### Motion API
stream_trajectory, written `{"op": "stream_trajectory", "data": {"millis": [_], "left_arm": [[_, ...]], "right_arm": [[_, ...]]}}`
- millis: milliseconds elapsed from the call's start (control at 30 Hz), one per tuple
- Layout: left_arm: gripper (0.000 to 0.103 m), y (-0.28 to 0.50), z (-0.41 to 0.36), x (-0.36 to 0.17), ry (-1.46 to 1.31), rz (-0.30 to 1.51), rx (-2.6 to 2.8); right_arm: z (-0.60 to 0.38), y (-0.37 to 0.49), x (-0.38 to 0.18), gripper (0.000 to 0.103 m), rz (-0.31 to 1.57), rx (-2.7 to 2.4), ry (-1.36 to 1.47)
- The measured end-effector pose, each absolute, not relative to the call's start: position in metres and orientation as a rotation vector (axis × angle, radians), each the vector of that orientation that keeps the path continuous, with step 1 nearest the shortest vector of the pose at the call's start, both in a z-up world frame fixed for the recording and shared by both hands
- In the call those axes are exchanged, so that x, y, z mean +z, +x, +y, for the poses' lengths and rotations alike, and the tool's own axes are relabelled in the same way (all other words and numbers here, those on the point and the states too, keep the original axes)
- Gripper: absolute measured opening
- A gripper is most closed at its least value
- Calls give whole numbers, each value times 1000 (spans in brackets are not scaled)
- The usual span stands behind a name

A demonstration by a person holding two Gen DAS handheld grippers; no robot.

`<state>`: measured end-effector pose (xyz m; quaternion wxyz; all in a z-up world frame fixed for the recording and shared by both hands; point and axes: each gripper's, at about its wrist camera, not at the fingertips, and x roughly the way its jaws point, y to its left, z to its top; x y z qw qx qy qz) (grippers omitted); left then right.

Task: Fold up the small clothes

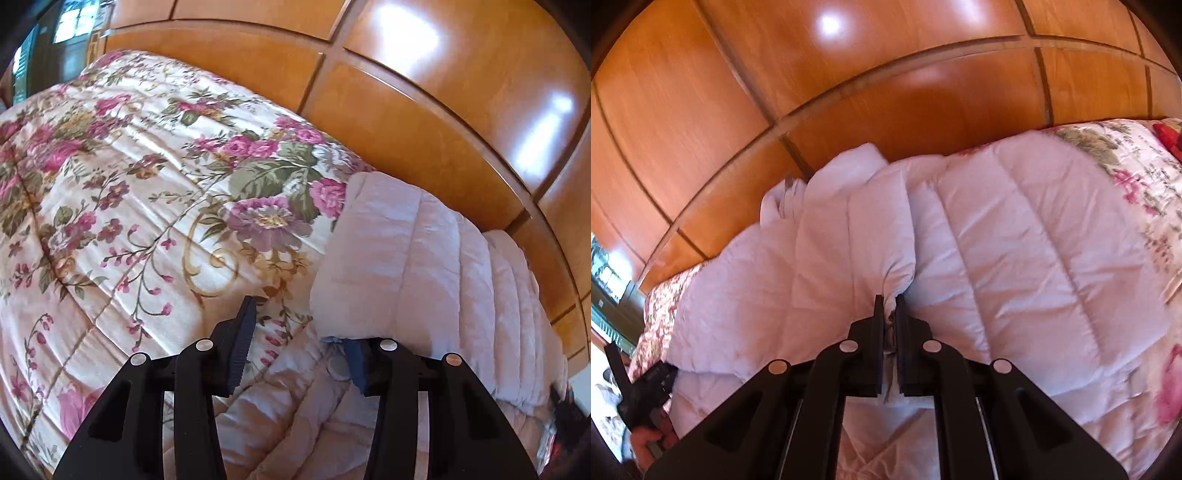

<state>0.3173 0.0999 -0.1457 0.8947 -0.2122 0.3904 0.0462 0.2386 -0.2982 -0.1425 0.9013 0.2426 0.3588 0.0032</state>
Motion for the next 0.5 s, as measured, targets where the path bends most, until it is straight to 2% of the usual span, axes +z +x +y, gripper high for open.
{"op": "stream_trajectory", "data": {"millis": [267, 367, 500], "left_arm": [[45, 289, 113, -141, -527, 793, 70], [45, 255, 108, -119, -470, 722, 105], [45, 258, 84, -83, -371, 631, 28]], "right_arm": [[-305, 237, -155, 5, 713, 44, 570], [-303, 235, -151, 5, 708, 42, 562], [-304, 233, -151, 5, 703, 46, 566]]}}
